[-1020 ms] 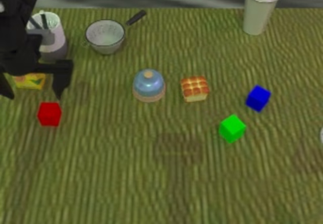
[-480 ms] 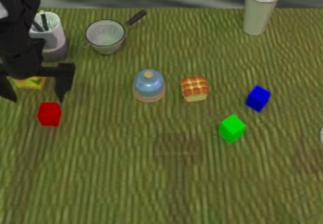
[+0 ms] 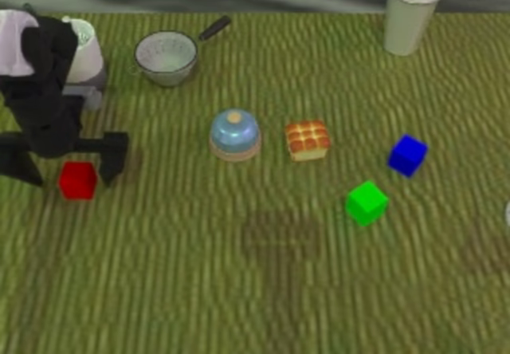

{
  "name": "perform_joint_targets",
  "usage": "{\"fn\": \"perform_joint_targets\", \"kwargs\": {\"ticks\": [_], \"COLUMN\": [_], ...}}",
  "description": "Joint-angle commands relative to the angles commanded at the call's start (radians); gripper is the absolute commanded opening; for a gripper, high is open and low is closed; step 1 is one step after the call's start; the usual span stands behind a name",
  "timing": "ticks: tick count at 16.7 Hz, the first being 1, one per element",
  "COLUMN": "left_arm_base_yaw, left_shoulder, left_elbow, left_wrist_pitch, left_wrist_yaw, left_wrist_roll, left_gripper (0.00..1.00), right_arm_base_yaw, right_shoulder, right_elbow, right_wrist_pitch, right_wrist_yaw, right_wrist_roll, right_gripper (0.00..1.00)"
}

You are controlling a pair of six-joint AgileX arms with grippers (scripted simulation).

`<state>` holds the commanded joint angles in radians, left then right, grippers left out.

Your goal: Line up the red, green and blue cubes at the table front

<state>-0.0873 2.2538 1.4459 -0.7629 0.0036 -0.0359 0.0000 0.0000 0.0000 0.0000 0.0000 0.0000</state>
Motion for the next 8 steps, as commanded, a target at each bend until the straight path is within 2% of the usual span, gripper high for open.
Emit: {"fn": "perform_joint_targets", "kwargs": {"ticks": [3, 8], "left_arm_base_yaw": [0.0, 0.0], "left_shoulder": [0.0, 0.0], "left_elbow": [0.0, 0.0], "left_wrist_pitch": [0.0, 0.0], "left_wrist_yaw": [0.0, 0.0], "left_wrist_roll": [0.0, 0.0], "left_gripper": [1.0, 0.62], "right_arm_base_yaw": [0.0, 0.0], "right_shoulder": [0.0, 0.0], "right_elbow": [0.0, 0.0], "right_wrist_pitch": [0.0, 0.0], "right_wrist_yaw": [0.0, 0.0], "right_wrist_roll": [0.0, 0.0], "right_gripper": [1.0, 1.0]}}
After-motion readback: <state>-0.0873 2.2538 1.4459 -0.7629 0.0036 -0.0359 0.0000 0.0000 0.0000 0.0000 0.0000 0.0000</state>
